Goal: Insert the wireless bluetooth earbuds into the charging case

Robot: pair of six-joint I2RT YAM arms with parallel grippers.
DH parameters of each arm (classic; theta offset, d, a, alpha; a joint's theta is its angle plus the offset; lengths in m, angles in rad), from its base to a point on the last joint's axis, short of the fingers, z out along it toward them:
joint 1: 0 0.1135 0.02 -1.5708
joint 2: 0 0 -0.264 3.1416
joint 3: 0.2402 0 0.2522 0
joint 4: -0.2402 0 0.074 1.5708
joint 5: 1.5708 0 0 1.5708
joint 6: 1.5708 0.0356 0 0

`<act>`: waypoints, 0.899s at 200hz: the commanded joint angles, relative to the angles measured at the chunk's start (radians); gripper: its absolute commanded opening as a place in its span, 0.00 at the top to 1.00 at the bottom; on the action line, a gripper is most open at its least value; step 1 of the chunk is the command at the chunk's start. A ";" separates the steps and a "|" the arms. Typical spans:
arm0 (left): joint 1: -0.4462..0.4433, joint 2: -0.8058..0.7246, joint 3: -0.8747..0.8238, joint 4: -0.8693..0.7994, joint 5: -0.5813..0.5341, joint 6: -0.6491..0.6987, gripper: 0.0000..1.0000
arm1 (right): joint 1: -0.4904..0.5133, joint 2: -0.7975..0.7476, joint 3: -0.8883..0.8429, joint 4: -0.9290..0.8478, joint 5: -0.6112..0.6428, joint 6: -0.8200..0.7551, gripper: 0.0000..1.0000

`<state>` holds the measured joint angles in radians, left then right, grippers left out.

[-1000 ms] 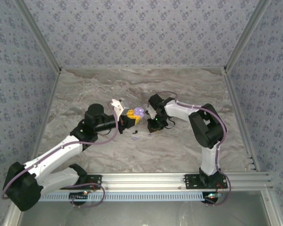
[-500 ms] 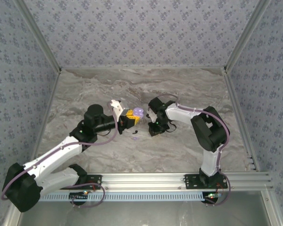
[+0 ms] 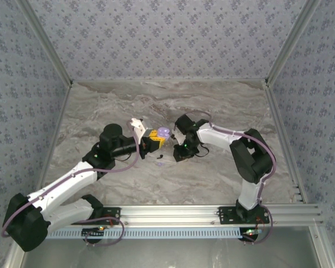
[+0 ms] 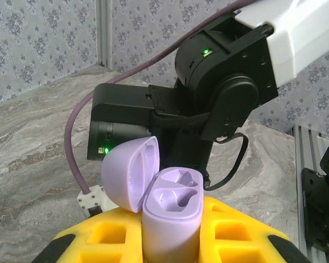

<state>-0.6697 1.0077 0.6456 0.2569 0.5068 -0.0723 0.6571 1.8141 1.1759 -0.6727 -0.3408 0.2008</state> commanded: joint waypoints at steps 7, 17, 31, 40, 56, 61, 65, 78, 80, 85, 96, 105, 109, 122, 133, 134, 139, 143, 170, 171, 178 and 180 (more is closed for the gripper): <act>-0.008 -0.018 0.014 0.014 -0.007 0.008 0.91 | 0.001 -0.032 0.008 -0.041 0.025 0.018 0.74; -0.008 -0.018 0.015 0.015 -0.007 0.008 0.91 | 0.001 -0.029 0.032 -0.041 0.029 0.026 0.70; -0.008 -0.018 0.015 0.015 -0.007 0.008 0.91 | 0.003 -0.021 0.049 -0.041 0.035 0.046 0.65; -0.008 -0.017 0.015 0.014 -0.007 0.009 0.91 | 0.005 -0.018 0.055 -0.041 0.036 0.062 0.61; -0.008 -0.018 0.014 0.013 -0.006 0.009 0.92 | 0.013 -0.009 0.066 -0.040 0.037 0.089 0.55; -0.008 -0.018 0.014 0.013 -0.005 0.009 0.91 | 0.017 -0.005 0.070 -0.042 0.042 0.100 0.54; -0.007 -0.018 0.014 0.013 -0.005 0.009 0.92 | 0.019 -0.002 0.074 -0.047 0.048 0.109 0.54; -0.008 -0.018 0.014 0.011 -0.004 0.010 0.91 | 0.028 0.009 0.085 -0.062 0.082 0.143 0.54; -0.007 -0.018 0.014 0.011 -0.005 0.010 0.91 | 0.028 0.010 0.086 -0.065 0.086 0.147 0.54; -0.008 -0.019 0.014 0.011 -0.005 0.010 0.91 | 0.030 0.014 0.090 -0.071 0.095 0.163 0.54; -0.008 -0.020 0.014 0.010 -0.005 0.011 0.91 | 0.037 0.020 0.099 -0.090 0.123 0.203 0.57; -0.007 -0.021 0.013 0.011 -0.005 0.010 0.91 | 0.043 0.022 0.106 -0.101 0.138 0.229 0.59; -0.008 -0.021 0.013 0.011 -0.005 0.011 0.91 | 0.046 0.022 0.108 -0.106 0.144 0.241 0.60; -0.008 -0.021 0.012 0.010 -0.007 0.012 0.91 | 0.057 0.027 0.116 -0.116 0.169 0.271 0.60; -0.007 -0.020 0.012 0.011 -0.007 0.012 0.91 | 0.066 0.032 0.120 -0.120 0.181 0.293 0.60; -0.008 -0.020 0.012 0.011 -0.007 0.011 0.91 | 0.067 0.032 0.121 -0.120 0.184 0.295 0.60; -0.007 -0.019 0.011 0.011 -0.007 0.012 0.91 | 0.070 0.035 0.123 -0.121 0.189 0.304 0.60; -0.008 -0.018 0.012 0.012 -0.007 0.012 0.91 | 0.073 0.037 0.124 -0.121 0.192 0.311 0.60; -0.007 -0.018 0.012 0.010 -0.007 0.012 0.91 | 0.083 0.059 0.126 -0.116 0.201 0.346 0.62; -0.008 -0.018 0.012 0.010 -0.007 0.011 0.91 | 0.083 0.060 0.126 -0.116 0.201 0.347 0.62; -0.007 -0.020 0.012 0.010 -0.007 0.013 0.91 | 0.087 0.066 0.126 -0.114 0.201 0.352 0.62; -0.008 -0.018 0.012 0.010 -0.007 0.013 0.91 | 0.088 0.066 0.128 -0.114 0.201 0.354 0.62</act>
<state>-0.6697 1.0077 0.6456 0.2569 0.5041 -0.0723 0.7334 1.8523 1.2781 -0.7536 -0.1741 0.4904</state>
